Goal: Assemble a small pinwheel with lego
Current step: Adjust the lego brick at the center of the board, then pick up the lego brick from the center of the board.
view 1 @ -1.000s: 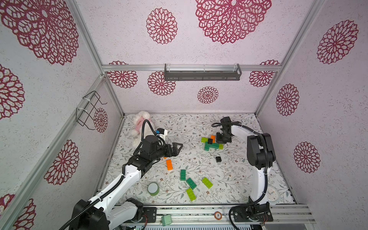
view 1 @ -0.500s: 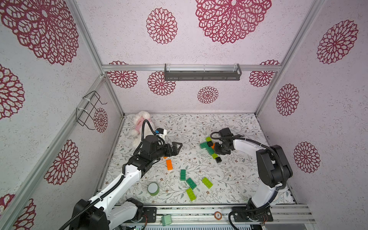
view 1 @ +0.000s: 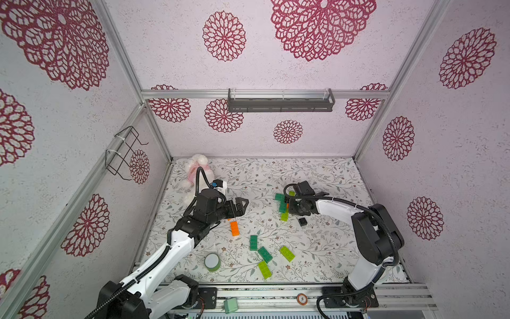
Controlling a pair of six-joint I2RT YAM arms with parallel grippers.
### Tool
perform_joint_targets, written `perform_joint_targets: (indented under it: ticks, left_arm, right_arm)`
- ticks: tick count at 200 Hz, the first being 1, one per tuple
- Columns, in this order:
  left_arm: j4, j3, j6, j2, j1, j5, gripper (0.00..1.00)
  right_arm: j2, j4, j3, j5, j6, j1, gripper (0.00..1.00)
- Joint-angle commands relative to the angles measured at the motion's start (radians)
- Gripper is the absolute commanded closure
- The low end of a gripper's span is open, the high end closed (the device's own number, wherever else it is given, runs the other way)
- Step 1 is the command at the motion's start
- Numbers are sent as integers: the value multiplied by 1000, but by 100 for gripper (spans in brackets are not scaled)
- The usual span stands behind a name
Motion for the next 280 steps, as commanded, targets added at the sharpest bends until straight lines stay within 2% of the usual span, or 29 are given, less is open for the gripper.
perform_joint_targets:
  ticks: [1,29,41,52,69,79,97,105,119,150,184,194,249,280]
  left_arm:
    - [-43,23,-10,-27,11,-49,2]
    - [-141,42,-57,-41,43,-65,3]
    - [-192,31,-67,-61,52,-90,3]
    - [-245,13,-86,-84,57,-109,3]
    - [-356,-4,-143,-105,56,-128,3]
    - [-438,5,-179,-88,31,-150,3]
    - [-550,38,-250,-11,-85,-295,1]
    - [-560,47,-284,32,-108,-337,1]
    - [-514,80,-316,127,-109,-344,3]
    - [-490,207,-371,332,-82,-478,5]
    - [-428,301,-405,518,-21,-479,10]
    - [-426,326,-411,562,-6,-485,12]
    - [-369,394,-381,718,44,-465,26]
    - [-369,417,-366,767,46,-467,39]
  right_arm:
    - [-54,-19,30,23,2,2,82]
    - [-134,4,7,-62,-1,12,81]
    - [-191,-3,-6,-67,-6,22,77]
    - [-250,-16,-21,-50,-20,28,70]
    - [-333,-12,-72,-36,-32,28,52]
    - [-364,-20,-93,-36,-42,27,45]
    - [-396,-31,-120,-29,-65,28,33]
    - [-405,-22,-136,-40,-71,28,30]
    - [-416,11,-164,-76,-75,28,26]
    - [-433,26,-200,-104,-89,31,20]
    - [-459,35,-242,-151,-101,33,13]
    - [-472,23,-245,-147,-104,31,1]
    - [-535,-10,-267,-158,-120,31,1]
    - [-582,15,-297,-113,-99,29,1]
